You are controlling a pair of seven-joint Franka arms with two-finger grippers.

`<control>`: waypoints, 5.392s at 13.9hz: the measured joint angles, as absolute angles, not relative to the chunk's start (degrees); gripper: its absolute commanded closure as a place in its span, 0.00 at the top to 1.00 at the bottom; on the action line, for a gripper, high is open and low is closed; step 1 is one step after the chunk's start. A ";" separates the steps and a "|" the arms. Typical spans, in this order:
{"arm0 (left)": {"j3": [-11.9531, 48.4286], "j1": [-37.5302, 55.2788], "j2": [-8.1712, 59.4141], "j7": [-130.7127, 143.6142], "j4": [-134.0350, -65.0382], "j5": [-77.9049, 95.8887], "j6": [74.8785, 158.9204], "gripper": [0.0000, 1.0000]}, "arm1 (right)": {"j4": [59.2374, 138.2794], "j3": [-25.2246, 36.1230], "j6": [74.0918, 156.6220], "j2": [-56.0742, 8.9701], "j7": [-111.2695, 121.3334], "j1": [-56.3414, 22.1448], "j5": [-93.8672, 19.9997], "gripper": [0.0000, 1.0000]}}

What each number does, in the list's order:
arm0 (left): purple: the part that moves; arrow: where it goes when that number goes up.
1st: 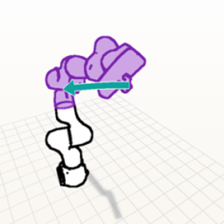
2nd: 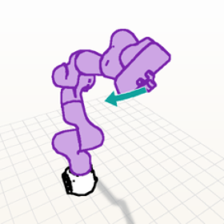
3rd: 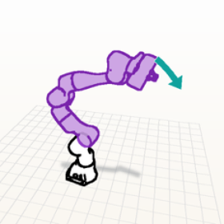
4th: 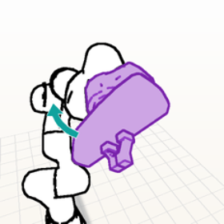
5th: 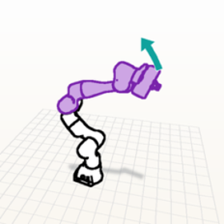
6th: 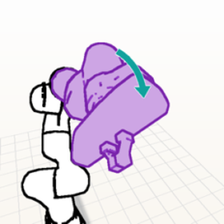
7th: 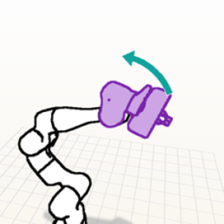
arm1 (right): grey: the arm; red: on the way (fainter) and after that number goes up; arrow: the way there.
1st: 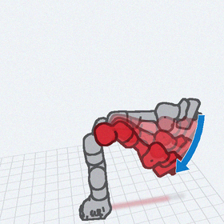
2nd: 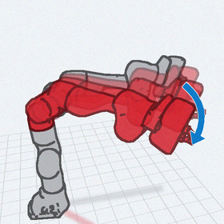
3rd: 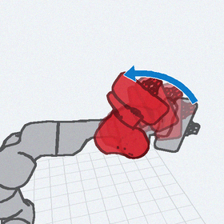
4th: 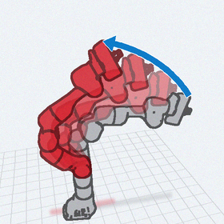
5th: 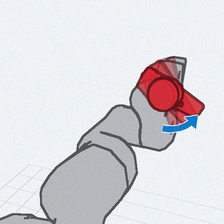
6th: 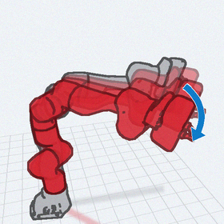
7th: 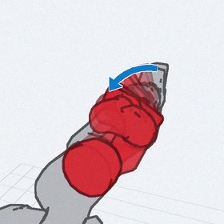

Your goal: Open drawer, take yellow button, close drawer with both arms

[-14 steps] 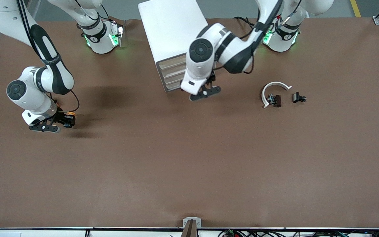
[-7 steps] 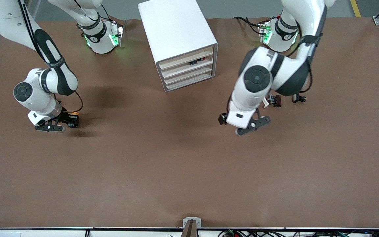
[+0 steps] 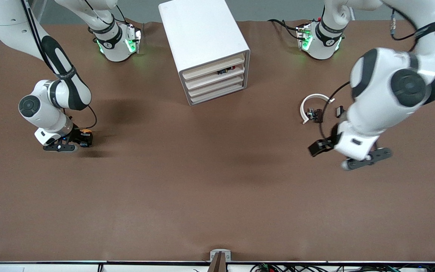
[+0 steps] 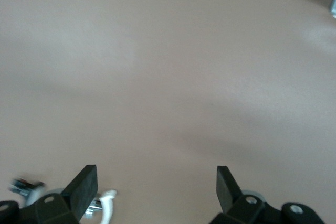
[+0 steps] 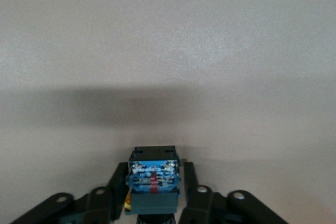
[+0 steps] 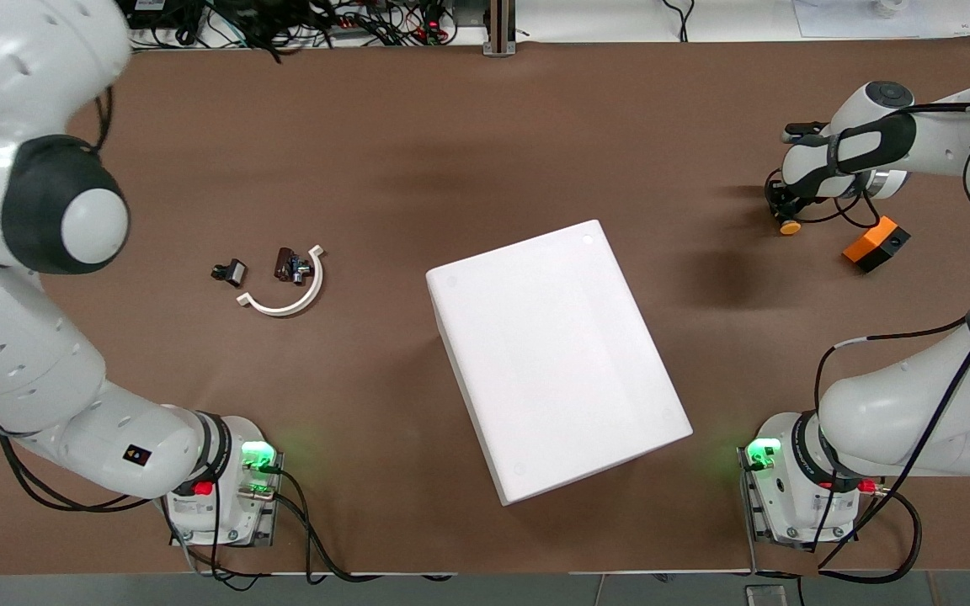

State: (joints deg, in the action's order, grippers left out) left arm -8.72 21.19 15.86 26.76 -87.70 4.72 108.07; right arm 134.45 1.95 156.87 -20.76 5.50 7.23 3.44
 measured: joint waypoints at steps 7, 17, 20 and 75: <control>-8.64 14.21 4.67 15.59 -87.77 4.71 94.18 1.00 | 128.17 1.70 136.24 -11.30 5.87 7.22 3.44 1.00; 6.16 0.17 -4.12 12.30 -93.94 3.66 90.34 1.00 | 110.25 0.85 103.42 -2.30 4.74 5.06 3.34 1.00; 8.15 -0.85 -5.34 12.35 -94.53 3.05 90.01 1.00 | 107.26 0.65 98.75 -1.37 4.09 2.56 3.22 1.00; 8.95 -2.58 -2.90 8.69 -91.95 -1.62 87.50 1.00 | 86.39 5.08 79.27 4.42 1.38 0.39 -1.67 1.00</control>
